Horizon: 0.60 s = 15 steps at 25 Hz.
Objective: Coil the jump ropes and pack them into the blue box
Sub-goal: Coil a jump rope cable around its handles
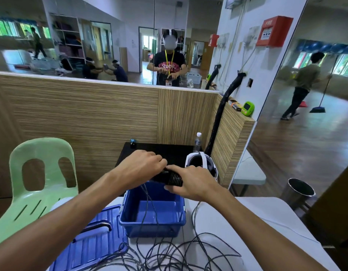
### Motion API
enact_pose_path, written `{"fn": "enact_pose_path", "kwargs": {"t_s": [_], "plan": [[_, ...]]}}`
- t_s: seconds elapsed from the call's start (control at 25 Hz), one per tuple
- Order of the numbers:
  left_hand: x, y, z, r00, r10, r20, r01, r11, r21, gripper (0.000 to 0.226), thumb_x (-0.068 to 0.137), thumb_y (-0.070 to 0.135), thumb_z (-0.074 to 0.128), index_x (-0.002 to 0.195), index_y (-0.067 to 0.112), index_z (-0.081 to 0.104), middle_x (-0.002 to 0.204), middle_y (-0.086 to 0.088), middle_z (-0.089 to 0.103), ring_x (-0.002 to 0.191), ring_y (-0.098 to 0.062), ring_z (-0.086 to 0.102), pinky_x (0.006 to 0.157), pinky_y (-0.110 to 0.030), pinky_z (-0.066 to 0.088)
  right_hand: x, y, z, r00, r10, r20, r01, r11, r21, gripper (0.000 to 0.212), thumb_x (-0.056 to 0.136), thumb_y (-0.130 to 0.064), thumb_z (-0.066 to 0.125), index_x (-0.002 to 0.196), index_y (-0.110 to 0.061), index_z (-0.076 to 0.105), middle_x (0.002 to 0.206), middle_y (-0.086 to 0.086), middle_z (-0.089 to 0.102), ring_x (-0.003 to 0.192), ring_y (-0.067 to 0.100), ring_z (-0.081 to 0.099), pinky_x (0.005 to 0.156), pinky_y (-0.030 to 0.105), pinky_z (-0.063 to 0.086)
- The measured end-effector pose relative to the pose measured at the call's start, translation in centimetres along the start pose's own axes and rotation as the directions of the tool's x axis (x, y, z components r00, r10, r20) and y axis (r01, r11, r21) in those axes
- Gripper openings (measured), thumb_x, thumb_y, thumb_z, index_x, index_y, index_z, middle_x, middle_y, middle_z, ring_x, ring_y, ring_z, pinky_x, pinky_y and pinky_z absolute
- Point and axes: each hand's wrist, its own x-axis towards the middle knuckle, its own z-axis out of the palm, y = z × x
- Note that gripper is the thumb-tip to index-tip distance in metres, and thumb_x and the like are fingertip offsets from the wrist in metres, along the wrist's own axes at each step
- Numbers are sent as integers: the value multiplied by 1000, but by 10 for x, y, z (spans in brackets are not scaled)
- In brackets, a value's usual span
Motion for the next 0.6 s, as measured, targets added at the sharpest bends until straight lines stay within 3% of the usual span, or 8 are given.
{"fn": "enact_pose_path", "kwargs": {"t_s": [0.12,0.24,0.36,0.44,0.52,0.56,0.6], "plan": [[0,20,-12,980,-152,125,141,986,88,13,92,14,56,105,16,55,92,0,65,79,-22,66,55,-30,34,5,2,1,999,2,-53,-3,1000,-26,56,88,-68,48,138,-42,40,101,0,70,85,24,67,68,34,50],[-1,43,-10,923,-330,197,325,944,56,25,98,12,44,122,15,45,105,-2,64,89,-25,66,59,-33,36,12,2,6,991,60,-120,-68,996,-63,59,89,-65,48,141,-40,38,102,3,68,84,25,66,61,31,46],[-3,58,0,852,-504,142,523,829,-198,17,101,26,44,115,18,47,96,0,66,82,-24,65,61,-35,46,17,2,3,980,107,-169,-126,986,-105,66,90,-62,48,149,-39,29,109,6,63,91,27,65,61,30,37],[-5,63,1,770,-592,238,610,573,-547,23,101,37,41,104,17,51,84,-1,68,72,-22,64,65,-38,51,17,2,1,976,119,-181,-142,983,-119,71,91,-65,48,152,-38,25,111,6,61,94,27,65,62,30,36],[-4,64,1,724,-524,448,570,89,-817,30,101,39,43,102,11,55,72,-4,69,61,-19,63,64,-38,54,17,2,1,976,122,-179,-146,981,-128,72,90,-66,47,153,-38,23,111,7,61,95,27,64,62,30,36],[-3,64,1,712,-457,533,532,-145,-834,34,101,38,42,103,7,57,68,-4,66,56,-19,59,61,-36,53,17,1,1,976,124,-177,-146,982,-119,72,90,-66,47,153,-38,24,111,7,61,95,28,65,62,31,36],[-3,63,1,704,-410,580,488,-313,-815,39,101,40,41,102,5,58,64,-3,61,54,-18,55,58,-33,52,16,0,2,975,126,-183,-147,983,-108,72,90,-66,48,152,-38,25,110,8,61,94,29,65,62,32,37]]}}
